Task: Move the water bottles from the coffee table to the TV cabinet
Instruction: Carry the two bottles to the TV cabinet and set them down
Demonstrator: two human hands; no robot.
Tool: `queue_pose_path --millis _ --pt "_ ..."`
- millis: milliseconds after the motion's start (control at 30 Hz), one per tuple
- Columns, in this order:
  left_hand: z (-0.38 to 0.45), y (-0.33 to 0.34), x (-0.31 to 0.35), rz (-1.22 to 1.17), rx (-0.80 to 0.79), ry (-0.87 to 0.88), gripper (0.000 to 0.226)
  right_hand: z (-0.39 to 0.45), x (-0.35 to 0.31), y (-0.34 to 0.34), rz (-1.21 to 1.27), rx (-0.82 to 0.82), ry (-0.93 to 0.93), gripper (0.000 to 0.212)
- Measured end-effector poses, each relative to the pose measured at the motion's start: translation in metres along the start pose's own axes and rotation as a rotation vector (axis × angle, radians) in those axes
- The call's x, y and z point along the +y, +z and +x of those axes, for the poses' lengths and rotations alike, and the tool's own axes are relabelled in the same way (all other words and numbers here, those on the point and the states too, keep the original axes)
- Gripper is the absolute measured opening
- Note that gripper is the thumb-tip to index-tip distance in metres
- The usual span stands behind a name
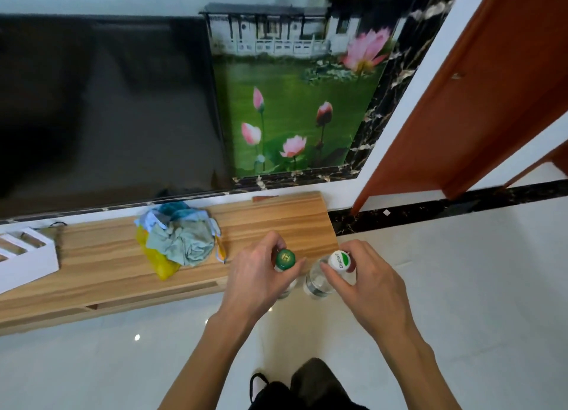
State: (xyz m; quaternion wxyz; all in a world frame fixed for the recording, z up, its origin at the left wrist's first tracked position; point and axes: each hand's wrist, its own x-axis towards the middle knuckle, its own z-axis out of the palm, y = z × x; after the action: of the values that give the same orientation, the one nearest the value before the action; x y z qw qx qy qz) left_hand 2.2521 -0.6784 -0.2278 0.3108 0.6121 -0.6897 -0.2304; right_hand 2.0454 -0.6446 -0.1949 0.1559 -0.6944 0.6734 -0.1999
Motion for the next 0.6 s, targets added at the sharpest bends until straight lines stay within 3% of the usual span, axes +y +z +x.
queue_pose_path --millis 233,600 --pt "0.078 0.019 -0.031 0.047 0.003 -0.083 0.04 0.097 0.013 0.016 0.01 -0.057 -0.005 0.028" --pt "0.209 0.065 -0.074 0.18 -0.043 -0.221 0.043 0.266 0.058 0.065 0.087 -0.308 0.094 0.032"
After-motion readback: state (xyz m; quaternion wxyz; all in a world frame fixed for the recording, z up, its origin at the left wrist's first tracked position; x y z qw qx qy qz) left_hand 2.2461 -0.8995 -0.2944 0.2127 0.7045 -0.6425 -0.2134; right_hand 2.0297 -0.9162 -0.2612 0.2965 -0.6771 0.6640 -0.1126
